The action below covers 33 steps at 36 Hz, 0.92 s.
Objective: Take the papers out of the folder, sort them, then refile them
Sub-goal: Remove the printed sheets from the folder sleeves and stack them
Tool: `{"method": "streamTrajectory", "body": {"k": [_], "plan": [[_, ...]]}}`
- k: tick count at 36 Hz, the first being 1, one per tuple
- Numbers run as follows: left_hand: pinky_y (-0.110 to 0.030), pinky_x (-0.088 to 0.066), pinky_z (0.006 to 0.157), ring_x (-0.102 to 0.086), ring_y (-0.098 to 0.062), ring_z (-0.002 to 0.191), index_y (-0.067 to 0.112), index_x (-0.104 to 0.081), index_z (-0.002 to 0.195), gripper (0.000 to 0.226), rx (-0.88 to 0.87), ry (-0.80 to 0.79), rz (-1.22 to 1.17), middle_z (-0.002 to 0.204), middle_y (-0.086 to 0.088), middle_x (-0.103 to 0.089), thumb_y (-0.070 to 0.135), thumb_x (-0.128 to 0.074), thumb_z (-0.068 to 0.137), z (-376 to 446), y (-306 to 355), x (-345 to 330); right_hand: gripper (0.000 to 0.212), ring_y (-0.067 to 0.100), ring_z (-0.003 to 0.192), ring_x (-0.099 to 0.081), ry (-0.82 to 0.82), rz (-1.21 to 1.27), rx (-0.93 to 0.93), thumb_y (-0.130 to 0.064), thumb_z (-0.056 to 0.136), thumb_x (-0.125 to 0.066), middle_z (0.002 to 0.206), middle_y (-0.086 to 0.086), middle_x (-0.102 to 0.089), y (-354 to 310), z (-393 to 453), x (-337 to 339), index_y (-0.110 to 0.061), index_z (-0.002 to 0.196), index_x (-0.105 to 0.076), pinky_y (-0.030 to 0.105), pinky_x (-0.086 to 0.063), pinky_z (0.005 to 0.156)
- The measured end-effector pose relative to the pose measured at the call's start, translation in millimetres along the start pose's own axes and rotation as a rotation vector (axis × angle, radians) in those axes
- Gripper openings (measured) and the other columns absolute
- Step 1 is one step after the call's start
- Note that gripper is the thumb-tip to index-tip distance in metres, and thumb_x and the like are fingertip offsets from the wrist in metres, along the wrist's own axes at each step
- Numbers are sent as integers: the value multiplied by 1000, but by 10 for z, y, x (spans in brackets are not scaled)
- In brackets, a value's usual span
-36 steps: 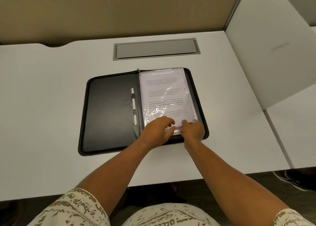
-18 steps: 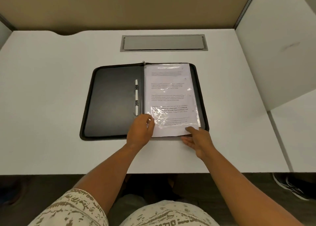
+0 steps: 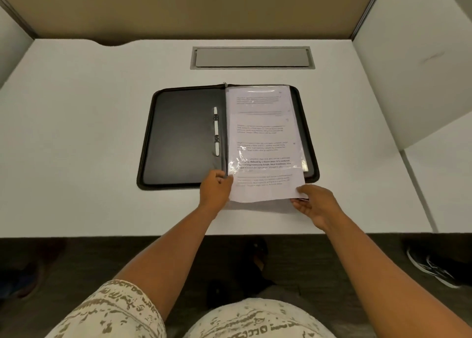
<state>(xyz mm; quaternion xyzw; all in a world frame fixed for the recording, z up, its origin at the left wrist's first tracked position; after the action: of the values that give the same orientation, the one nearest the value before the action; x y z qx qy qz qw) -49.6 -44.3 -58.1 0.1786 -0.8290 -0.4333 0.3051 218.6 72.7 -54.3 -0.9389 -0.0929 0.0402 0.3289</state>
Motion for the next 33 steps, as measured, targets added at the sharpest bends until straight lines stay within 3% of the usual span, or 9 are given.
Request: {"method": "streamTrajectory", "body": {"k": [4,9,14,21,25,30,33], "plan": [[-25,-51,59,-62,-14,72,13,-60,116,23,149,-72,-109,95,-7,-68,12,-66,93,-90,-116,33,22,30,92,-69,-25,-106,-10,-3,94,-62,107,15,-68,86,-168,1,-5,116,-62,35,-60,76],[-23,-49,63,-61,-15,79,10,-69,105,14,191,-201,-60,103,-7,-70,6,-68,91,-266,-243,89,16,32,101,-69,-118,-304,-12,-10,96,-64,112,15,-66,71,-322,-15,-9,112,-63,42,-58,91],[-25,-53,67,-60,-17,79,9,-70,92,6,224,-226,-8,100,-13,-70,5,-65,90,-398,-402,166,27,25,95,-65,-41,-375,75,-26,98,-65,109,8,-66,-101,-301,26,-11,119,-58,34,-53,72],[-26,-51,66,-55,-18,73,-2,-70,104,17,315,-432,46,105,-18,-69,5,-65,89,-587,-611,165,20,28,98,-69,4,-322,117,-12,98,-62,113,13,-70,-111,-178,0,-7,117,-61,36,-55,71],[-28,-58,77,-68,-21,94,9,-68,110,17,341,-496,8,109,-11,-72,17,-66,95,-649,-591,132,20,27,97,-69,7,-362,116,-2,97,-59,115,14,-71,29,-168,30,-4,116,-65,37,-57,78],[-41,-57,92,-69,-25,101,17,-65,112,23,287,-388,-69,107,-6,-73,35,-57,100,-564,-518,110,20,26,99,-69,-26,-347,106,-1,97,-60,113,14,-72,198,-322,59,-2,115,-66,32,-57,73],[-37,-57,82,-69,-25,97,14,-67,109,21,272,-296,-120,104,-7,-73,30,-57,100,-533,-493,110,21,26,99,-70,-47,-343,87,0,96,-60,112,14,-72,272,-444,94,-1,116,-66,31,-57,71]]}}
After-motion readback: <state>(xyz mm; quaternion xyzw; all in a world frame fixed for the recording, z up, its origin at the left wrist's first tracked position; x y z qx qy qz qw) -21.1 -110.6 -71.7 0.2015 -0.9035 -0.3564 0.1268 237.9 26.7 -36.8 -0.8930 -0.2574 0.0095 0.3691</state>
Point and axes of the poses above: each hand's wrist, its own z-axis towards the middle knuckle, its own x-axis out of the back of the hand, y = z × x, the point moved 9 cm from there along z, towards the middle knuckle
